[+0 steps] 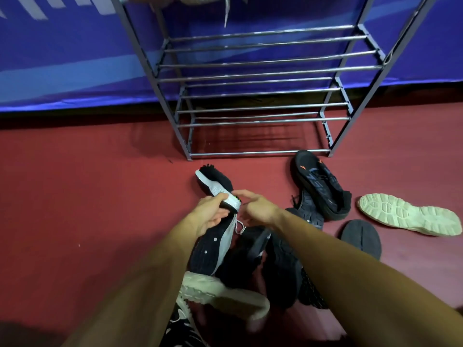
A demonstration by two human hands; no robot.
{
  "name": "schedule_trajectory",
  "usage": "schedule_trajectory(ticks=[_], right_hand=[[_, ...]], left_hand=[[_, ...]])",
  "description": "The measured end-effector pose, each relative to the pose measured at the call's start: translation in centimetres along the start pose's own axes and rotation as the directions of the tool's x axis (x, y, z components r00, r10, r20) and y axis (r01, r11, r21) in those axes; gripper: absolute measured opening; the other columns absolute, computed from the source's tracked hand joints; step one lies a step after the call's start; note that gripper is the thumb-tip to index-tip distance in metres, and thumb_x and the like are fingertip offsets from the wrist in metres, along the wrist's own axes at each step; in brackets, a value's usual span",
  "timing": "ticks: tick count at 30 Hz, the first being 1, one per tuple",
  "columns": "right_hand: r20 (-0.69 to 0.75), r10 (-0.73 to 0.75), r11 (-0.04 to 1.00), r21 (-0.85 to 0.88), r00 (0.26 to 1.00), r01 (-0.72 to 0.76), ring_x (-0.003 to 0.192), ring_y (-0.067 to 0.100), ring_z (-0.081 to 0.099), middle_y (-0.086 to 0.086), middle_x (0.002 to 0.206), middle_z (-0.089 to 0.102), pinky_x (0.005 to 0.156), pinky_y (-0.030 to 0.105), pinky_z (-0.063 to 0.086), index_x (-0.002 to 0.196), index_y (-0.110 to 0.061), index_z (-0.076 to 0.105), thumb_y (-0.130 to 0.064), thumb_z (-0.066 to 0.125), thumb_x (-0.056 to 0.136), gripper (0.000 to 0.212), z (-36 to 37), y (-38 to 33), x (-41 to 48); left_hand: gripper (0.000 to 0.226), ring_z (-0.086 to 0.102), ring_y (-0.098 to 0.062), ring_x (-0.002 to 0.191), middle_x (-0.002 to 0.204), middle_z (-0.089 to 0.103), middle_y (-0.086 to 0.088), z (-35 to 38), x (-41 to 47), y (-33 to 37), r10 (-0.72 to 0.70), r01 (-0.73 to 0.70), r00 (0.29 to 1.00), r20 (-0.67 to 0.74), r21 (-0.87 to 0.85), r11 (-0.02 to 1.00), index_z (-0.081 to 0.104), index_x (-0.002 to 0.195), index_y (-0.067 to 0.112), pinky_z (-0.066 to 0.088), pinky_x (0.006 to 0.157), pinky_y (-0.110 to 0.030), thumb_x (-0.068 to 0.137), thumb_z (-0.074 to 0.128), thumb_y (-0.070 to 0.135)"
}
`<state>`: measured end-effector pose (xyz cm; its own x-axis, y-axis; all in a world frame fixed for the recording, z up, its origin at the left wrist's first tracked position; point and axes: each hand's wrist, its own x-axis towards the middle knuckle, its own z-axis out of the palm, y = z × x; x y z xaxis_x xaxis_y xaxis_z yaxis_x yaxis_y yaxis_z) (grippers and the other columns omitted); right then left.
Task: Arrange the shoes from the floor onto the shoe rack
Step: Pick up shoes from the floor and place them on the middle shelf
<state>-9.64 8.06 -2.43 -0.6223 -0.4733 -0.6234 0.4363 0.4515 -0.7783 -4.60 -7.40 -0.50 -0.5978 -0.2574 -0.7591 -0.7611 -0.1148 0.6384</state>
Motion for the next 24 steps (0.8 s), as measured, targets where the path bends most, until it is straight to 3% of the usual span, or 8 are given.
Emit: schedule_trajectory(ticks=[3,6,9,14,18,21,24], right_hand=[[-0.132,0.020,0.973,0.231,0.991,0.011,0.051,0.019,0.047,0.014,0.081,0.057,0.046,0.023,0.038,0.117,-0.025,0.061,0.006,0.042,0.088,0.046,-0.8,-2.3,-1.5],[-0.203,0.044,0.949,0.316,0.978,0.023,0.049,0.018,0.047,0.010,0.073,0.056,0.044,0.019,0.036,0.103,-0.015,0.059,-0.014,0.051,0.098,0.009,-1.4,-4.0,-3.1],[-0.119,0.037,0.950,0.313,0.992,0.002,0.057,0.022,0.050,0.013,0.072,0.063,0.051,0.026,0.034,0.089,-0.012,0.068,-0.029,0.056,0.096,0.022,-1.8,-4.8,-4.9],[-0.106,-0.121,0.939,0.312,0.987,0.148,0.060,0.013,0.047,0.003,0.067,0.055,0.057,0.025,0.039,0.090,-0.013,0.064,-0.021,0.056,0.099,0.014,-2.9,-8.2,-8.2],[-0.141,-0.220,0.915,0.314,0.965,0.254,0.047,0.004,0.042,-0.006,0.055,0.046,0.056,0.023,0.039,0.088,-0.019,0.054,-0.018,0.062,0.096,0.012,-3.5,-11.4,-9.9],[-0.106,-0.311,0.893,0.307,0.944,0.329,0.039,-0.001,0.042,-0.014,0.050,0.052,0.053,0.020,0.035,0.096,-0.017,0.055,-0.018,0.061,0.097,0.006,-3.0,-13.8,-10.9],[-0.119,-0.386,0.857,0.320,0.915,0.403,0.050,0.004,0.050,-0.004,0.071,0.065,0.058,0.023,0.040,0.099,-0.013,0.060,-0.018,0.066,0.094,0.009,-2.2,-15.9,-11.3]], left_hand=[[0.032,0.071,-0.013,0.090,0.101,0.075,-0.011,-0.5,-2.3,1.9,-0.010,0.015,0.997,0.077,-0.062,0.998,0.060,0.112,0.021,0.047,0.067,-0.021,0.089,0.066,0.042],[0.029,0.069,-0.016,0.094,0.107,0.074,-0.013,-0.8,-4.8,3.6,-0.019,0.036,0.983,0.182,-0.091,0.995,0.061,0.112,0.018,0.046,0.067,-0.022,0.091,0.065,0.038],[0.032,0.069,-0.019,0.098,0.104,0.074,-0.012,-1.0,-7.3,5.3,-0.006,0.029,0.964,0.266,-0.082,0.996,0.063,0.112,0.013,0.046,0.070,-0.024,0.089,0.069,0.034],[0.022,0.067,-0.020,0.096,0.098,0.070,-0.001,-2.3,-10.6,8.3,0.053,-0.050,0.939,0.341,-0.017,0.999,0.071,0.098,0.019,0.039,0.060,-0.024,0.078,0.076,0.028],[0.016,0.063,-0.021,0.090,0.089,0.067,-0.003,-3.7,-12.6,10.7,0.082,-0.085,0.905,0.419,-0.012,0.996,0.069,0.082,0.016,0.040,0.065,-0.028,0.070,0.072,0.027],[0.025,0.060,-0.019,0.079,0.084,0.063,-0.003,-4.5,-13.8,12.6,0.109,-0.114,0.901,0.419,-0.013,0.993,0.063,0.089,0.017,0.041,0.066,-0.029,0.074,0.068,0.036],[0.018,0.057,-0.015,0.068,0.080,0.060,-0.001,-5.3,-14.3,14.7,0.127,-0.155,0.927,0.353,0.053,0.986,0.058,0.087,0.019,0.041,0.063,-0.026,0.077,0.068,0.031]])
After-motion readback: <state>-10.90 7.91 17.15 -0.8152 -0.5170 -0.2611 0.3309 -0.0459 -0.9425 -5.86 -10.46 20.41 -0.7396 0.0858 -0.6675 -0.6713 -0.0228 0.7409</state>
